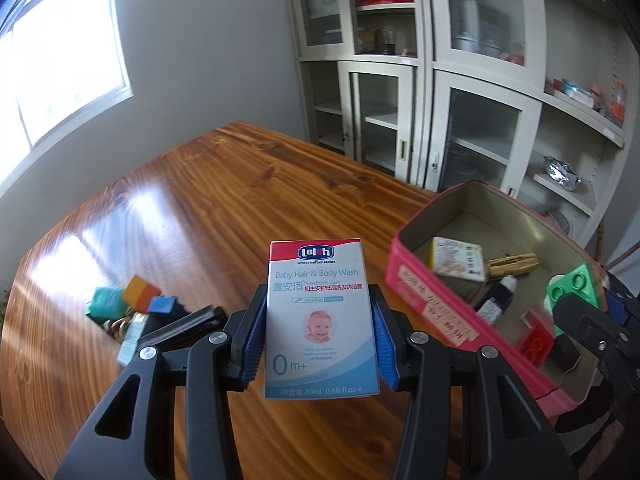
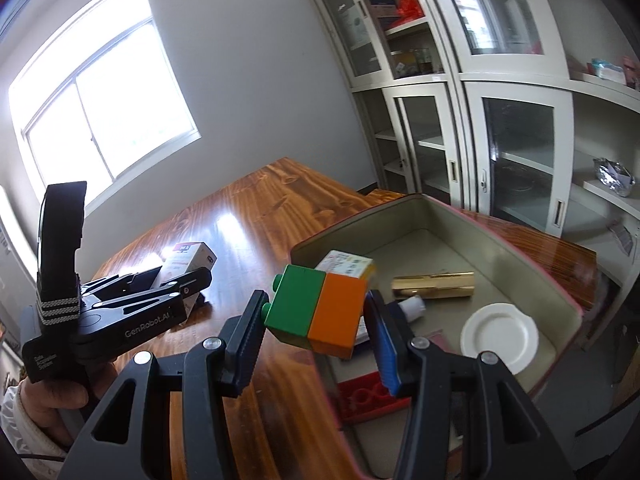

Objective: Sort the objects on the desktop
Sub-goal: 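Carry the baby wash box in the left tool while the right tool carries the brick to the tin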

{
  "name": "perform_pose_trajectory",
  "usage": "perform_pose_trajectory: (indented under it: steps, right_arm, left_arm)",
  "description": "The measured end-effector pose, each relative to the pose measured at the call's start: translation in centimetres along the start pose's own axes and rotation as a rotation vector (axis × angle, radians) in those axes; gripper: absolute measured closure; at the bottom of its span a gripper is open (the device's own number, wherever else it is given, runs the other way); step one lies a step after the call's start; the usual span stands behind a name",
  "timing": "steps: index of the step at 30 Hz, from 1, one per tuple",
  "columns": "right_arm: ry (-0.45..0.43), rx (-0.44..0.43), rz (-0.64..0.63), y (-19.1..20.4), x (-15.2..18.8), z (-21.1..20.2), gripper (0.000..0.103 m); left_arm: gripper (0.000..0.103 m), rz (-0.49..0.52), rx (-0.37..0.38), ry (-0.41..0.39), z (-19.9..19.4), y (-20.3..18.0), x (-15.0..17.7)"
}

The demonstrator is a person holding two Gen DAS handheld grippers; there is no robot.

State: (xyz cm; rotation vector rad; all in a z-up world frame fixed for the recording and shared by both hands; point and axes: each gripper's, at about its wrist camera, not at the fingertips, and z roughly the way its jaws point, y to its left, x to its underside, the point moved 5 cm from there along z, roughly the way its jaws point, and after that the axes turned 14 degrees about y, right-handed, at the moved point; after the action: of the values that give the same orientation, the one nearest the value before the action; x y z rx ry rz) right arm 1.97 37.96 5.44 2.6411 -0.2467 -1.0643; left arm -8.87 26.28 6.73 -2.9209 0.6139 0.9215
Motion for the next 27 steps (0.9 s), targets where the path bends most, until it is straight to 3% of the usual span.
perform_pose_trajectory:
  steps: [16,23,27]
  right_arm:
    - [-0.015,0.061,0.072,-4.4,0.0,-1.4,0.049]
    - [0.004,0.132,0.088,-6.1,0.1,-2.1,0.049]
    - [-0.03,0.176,0.101,-7.4,0.4,-2.8,0.049]
  left_arm:
    - [0.053,0.104,0.068,-0.018,-0.2,-6.4,-2.0]
    - [0.053,0.14,0.128,-0.013,0.1,-9.1,-3.0]
    - [0.053,0.175,0.141,-0.013,0.5,-11.1,-3.4]
